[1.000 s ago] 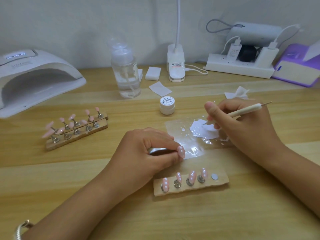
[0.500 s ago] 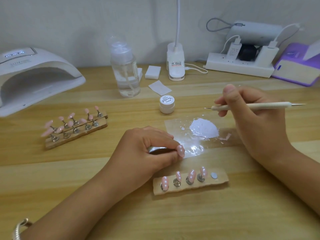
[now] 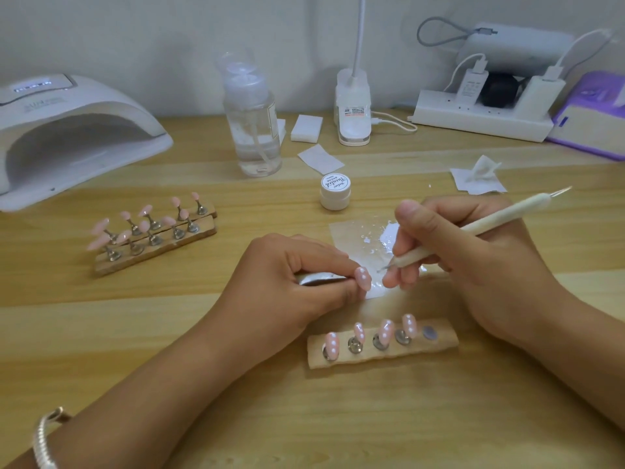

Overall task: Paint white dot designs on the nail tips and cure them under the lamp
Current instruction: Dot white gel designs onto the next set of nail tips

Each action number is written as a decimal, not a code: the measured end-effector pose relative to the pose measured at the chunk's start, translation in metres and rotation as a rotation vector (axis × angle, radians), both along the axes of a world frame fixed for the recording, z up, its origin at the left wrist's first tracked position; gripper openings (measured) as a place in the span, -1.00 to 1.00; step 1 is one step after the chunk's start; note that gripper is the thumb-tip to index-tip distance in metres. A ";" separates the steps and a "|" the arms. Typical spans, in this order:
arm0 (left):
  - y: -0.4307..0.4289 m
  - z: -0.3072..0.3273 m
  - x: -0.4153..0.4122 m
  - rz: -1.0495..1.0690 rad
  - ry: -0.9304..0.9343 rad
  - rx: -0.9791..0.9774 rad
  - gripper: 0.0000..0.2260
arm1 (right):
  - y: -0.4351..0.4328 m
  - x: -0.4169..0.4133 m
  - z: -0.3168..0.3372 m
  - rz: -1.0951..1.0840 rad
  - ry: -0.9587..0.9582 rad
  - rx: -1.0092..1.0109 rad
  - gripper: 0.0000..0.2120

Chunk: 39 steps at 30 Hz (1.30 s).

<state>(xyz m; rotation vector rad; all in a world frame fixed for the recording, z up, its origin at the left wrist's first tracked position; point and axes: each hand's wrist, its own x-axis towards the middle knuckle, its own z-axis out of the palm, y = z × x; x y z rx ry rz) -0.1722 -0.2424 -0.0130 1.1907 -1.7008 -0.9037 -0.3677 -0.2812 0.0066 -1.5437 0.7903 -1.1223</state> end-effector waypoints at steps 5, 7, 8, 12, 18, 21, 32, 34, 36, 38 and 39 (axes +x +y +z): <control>0.000 -0.001 0.000 -0.002 0.019 0.015 -0.92 | 0.001 0.000 -0.003 -0.006 0.085 -0.037 -0.68; 0.000 -0.001 -0.001 0.002 0.017 0.017 -0.92 | 0.001 -0.001 -0.004 -0.009 0.108 -0.048 -0.68; -0.001 -0.001 -0.001 0.001 0.021 0.018 -0.92 | 0.001 -0.001 -0.005 -0.010 0.119 -0.052 -0.68; -0.001 -0.001 0.000 0.001 0.029 0.017 -0.91 | 0.001 0.000 -0.005 -0.016 0.144 -0.051 -0.69; -0.001 -0.001 0.000 0.002 0.027 0.022 -0.90 | 0.001 0.000 -0.006 -0.009 0.167 -0.045 -0.71; -0.001 -0.001 0.000 0.002 0.029 0.020 -0.90 | 0.001 0.000 -0.006 -0.007 0.164 -0.047 -0.72; -0.001 -0.002 0.000 0.005 0.005 0.008 -0.90 | 0.001 0.000 -0.007 -0.004 0.159 -0.035 -0.71; -0.001 -0.002 0.001 0.007 0.001 0.008 -0.90 | 0.001 0.000 -0.007 -0.004 0.160 -0.032 -0.71; -0.001 -0.002 0.000 0.009 -0.005 0.006 -0.90 | 0.001 0.000 -0.007 -0.008 0.170 -0.031 -0.71; -0.002 -0.002 0.000 0.010 -0.011 0.003 -0.90 | 0.002 0.000 -0.007 -0.012 0.174 -0.026 -0.70; -0.002 -0.002 0.000 0.010 -0.011 0.002 -0.90 | 0.002 0.001 -0.006 -0.013 0.175 -0.024 -0.71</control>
